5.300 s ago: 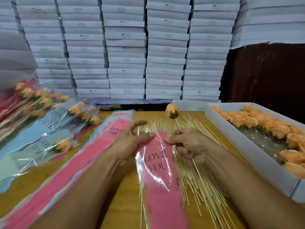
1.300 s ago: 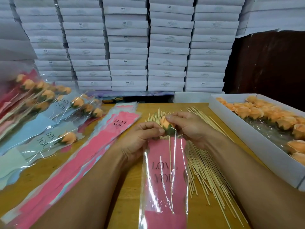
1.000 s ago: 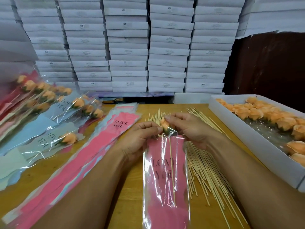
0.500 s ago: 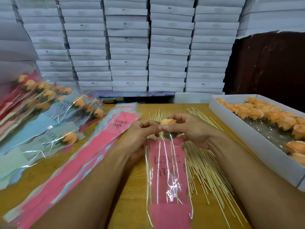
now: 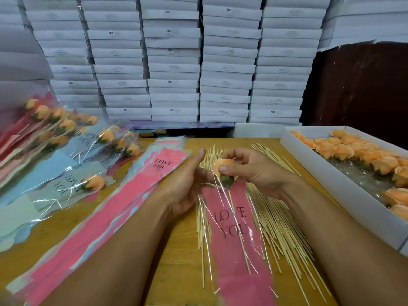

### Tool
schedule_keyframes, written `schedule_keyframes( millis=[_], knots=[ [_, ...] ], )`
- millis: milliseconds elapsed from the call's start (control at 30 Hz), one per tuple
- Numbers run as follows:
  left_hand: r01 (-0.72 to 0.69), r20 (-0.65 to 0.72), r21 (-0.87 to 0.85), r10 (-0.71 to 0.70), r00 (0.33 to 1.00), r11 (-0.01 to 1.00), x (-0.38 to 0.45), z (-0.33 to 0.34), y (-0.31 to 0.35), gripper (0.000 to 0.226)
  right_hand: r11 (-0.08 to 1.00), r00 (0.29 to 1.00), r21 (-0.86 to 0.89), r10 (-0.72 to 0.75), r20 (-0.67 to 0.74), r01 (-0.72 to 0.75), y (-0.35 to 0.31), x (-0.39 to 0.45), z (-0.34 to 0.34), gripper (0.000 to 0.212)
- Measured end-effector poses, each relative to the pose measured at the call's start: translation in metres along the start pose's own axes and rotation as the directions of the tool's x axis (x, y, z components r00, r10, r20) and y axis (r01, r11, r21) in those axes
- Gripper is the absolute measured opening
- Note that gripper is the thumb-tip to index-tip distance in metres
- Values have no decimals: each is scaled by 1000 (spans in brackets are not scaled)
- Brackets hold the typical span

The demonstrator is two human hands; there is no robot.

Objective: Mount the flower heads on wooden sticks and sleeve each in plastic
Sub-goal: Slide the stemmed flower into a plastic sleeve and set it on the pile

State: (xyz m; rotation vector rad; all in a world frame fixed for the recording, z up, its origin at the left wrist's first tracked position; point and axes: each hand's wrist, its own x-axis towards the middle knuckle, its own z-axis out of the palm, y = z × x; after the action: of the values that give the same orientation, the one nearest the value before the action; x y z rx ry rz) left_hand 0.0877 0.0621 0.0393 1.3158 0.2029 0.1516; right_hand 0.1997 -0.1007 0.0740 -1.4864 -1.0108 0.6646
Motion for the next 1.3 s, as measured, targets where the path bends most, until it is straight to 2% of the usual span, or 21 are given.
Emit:
schedule_keyframes(
  millis=[100,233,333,400,467,533,667,733,833,933,1033,1133,1233,1300],
  knots=[
    [-6,-6,21,6,1000,1000,1,0,-1,78,998,1000,-53,-12,14,13,0,-1,1,24],
    [-5,-35,32,6,999,999,2,0,-1,71,991,999,-134,-11,31,15,-3,-3,4,29],
    [-19,-1,45,19,1000,999,1,0,0,65,982,999,-188,-8,33,14,-2,-4,5,30],
    [-16,18,31,15,1000,999,-1,1,1,70,981,1000,-191,-12,24,16,-1,-3,3,38],
    [-16,12,25,16,1000,1000,-2,1,2,71,984,999,-175,-20,45,27,-2,-2,2,31],
    [-20,6,-8,20,1000,1000,-2,3,1,73,988,998,-147,-36,57,44,-1,-1,-1,35],
    [-26,-24,-93,24,999,995,-3,3,2,66,995,994,-87,-57,-97,49,3,5,-6,47],
    [-25,12,-75,26,1000,997,-4,2,2,57,998,968,-52,-43,-245,31,6,10,-11,40],
    [-8,57,45,5,998,999,-9,4,1,35,998,870,-60,-34,-492,5,13,15,-21,28],
    [115,95,211,-137,986,971,-20,8,5,35,985,749,-174,-107,-653,-11,20,16,-34,34],
    [182,111,331,-230,967,926,-29,14,17,28,984,688,-178,-106,-718,-33,21,16,-46,31],
    [178,80,390,-226,971,903,-38,28,26,20,984,650,-174,-105,-753,-42,26,16,-54,29],
    [139,11,478,-164,986,867,-46,41,25,12,982,662,-177,-93,-744,-62,32,19,-56,29],
    [117,-36,521,-115,993,845,-50,42,21,19,986,683,-146,-57,-728,-74,32,21,-56,29]
  ],
)
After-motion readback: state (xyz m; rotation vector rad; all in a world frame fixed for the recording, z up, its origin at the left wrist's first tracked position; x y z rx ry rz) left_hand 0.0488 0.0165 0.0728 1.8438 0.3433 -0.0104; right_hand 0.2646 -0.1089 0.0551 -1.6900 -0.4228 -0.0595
